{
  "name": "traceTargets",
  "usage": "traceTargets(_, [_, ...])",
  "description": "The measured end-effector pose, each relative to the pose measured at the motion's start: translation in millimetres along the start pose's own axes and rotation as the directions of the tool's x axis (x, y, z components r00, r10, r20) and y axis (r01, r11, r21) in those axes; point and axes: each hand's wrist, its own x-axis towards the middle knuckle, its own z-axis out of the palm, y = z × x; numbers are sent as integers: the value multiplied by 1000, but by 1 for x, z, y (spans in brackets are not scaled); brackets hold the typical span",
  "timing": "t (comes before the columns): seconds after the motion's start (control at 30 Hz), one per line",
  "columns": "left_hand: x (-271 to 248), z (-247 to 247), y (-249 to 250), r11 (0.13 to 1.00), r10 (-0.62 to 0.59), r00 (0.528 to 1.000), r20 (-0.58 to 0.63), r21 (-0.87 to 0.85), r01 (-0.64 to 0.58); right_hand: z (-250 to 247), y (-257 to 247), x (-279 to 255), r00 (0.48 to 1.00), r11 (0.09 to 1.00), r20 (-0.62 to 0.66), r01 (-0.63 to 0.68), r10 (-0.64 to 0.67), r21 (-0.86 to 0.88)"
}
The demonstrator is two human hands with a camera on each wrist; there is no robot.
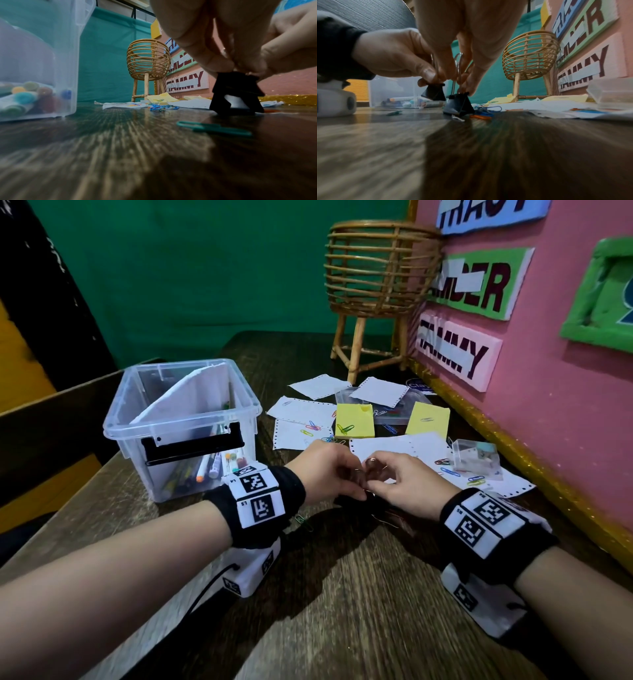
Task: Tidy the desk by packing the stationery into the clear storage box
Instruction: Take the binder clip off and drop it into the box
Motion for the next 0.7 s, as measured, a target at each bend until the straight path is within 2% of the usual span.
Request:
traceTargets(0.1, [2,1,-2,999,-30,999,22,26,30,2,0,0,997,999,68,-29,30,-18])
traceTargets(0.3, [0,2,0,999,-9,1000,16,-49,10,8,7,3,970,992,237,-79,53,103])
traceTargets(0.37, [1,1,0,998,4,1000,-1,-66,-4,6,7,3,967,992,249,-85,58,97])
traceTargets(0.47, [2,1,-2,992,118,993,-4,40,-118,3,5,1,972,1000,235,-25,28,-17])
traceTargets(0.53, [1,0,-2,988,131,991,6,83,-131,2,1,-1,974,997,225,9,10,-81])
traceTargets(0.6, [-2,-1,0,990,97,995,8,100,-97,0,-1,-2,977,997,212,6,10,-72])
traceTargets(0.7, [-11,-7,10,988,113,993,20,106,-115,-6,-7,-11,986,999,160,33,-34,8])
